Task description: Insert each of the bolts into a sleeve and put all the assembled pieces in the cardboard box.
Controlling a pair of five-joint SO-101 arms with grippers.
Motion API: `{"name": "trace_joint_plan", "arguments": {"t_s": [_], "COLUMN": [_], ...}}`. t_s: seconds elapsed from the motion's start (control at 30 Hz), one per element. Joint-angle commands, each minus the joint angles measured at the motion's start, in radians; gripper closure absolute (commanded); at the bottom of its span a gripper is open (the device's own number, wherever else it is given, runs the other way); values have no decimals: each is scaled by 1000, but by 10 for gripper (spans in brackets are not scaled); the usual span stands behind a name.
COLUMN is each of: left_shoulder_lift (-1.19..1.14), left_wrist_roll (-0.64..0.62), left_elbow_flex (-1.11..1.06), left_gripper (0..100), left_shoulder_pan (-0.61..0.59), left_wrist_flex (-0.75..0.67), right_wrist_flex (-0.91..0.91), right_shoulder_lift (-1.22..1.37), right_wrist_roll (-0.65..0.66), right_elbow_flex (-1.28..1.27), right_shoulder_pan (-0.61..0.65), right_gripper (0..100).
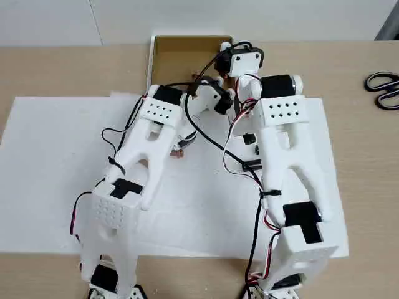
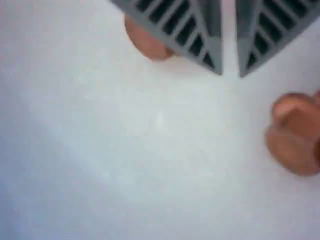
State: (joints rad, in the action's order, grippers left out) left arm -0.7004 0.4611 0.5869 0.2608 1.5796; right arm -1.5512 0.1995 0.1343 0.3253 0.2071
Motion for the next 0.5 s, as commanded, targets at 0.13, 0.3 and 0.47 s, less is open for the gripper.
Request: {"name": "trace_joint_plan", "arguments": {"t_s": [0.13,0.3,0.47], "left_shoulder_lift": [21,17,-44], "left_wrist_roll": [117,456,631], "left_elbow_flex": [311,361,357], "left_gripper": [976,896,848], "left_shoulder_pan": [-66,-130,-138], "left_wrist_flex": [130,130,130], "right_wrist_flex": [-4,-4,-4], "right_shoulder_lift": [-64,-64,-64], "right_wrist_roll": [3,2,2], "right_elbow_flex": [9,9,9], "right_shoulder_pan": [-2,-2,-2], "right_gripper": [995,995,995]}}
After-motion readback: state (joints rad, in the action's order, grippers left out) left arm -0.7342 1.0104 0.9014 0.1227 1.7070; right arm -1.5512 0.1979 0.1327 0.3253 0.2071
